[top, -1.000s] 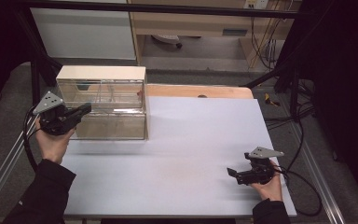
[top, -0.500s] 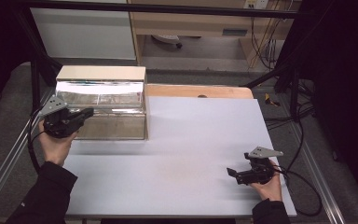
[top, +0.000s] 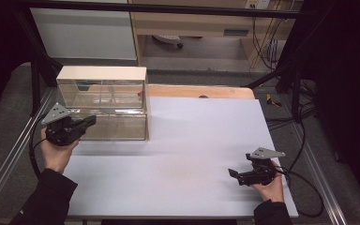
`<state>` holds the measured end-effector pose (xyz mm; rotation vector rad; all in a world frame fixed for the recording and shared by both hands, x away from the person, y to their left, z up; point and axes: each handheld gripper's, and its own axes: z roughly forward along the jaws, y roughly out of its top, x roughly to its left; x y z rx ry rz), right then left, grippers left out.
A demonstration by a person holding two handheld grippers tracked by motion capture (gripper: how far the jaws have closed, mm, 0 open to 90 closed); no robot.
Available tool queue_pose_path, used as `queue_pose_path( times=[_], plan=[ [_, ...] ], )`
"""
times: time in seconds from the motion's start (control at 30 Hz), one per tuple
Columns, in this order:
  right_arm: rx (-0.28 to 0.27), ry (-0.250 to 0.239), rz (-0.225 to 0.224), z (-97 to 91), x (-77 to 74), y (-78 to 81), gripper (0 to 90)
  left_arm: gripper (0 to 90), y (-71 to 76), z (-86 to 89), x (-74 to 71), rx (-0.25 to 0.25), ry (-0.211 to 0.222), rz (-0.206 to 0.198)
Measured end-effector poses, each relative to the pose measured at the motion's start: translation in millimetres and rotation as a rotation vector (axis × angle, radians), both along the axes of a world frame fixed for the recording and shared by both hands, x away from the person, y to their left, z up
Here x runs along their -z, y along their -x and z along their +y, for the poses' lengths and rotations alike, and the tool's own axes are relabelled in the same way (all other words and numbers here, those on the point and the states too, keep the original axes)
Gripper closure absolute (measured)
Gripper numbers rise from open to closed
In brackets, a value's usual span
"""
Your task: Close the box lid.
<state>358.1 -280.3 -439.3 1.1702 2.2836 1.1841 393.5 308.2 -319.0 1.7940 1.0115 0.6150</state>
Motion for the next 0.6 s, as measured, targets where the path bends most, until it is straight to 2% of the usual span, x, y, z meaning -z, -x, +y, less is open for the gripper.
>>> queue_pose_path(
  times=[0.1,0.23,0.33,0.6],
  plan=[
    [0.000,-0.001,-0.001,-0.3,-0.2,0.3,0.6,89.0,4.3,0.9,2.9,0.011,-0.007,0.017],
    [0.002,-0.002,-0.004,-0.6,-0.4,0.4,0.6,82.7,10.4,1.5,9.2,0.033,-0.016,0.037],
    [0.003,-0.001,-0.004,-0.5,-0.4,0.8,0.6,75.4,14.6,0.6,15.1,0.047,-0.028,0.049],
    [0.001,-0.003,-0.003,-0.7,-0.7,1.5,0.5,48.1,24.0,-4.4,31.7,0.090,-0.053,0.087]
  ],
)
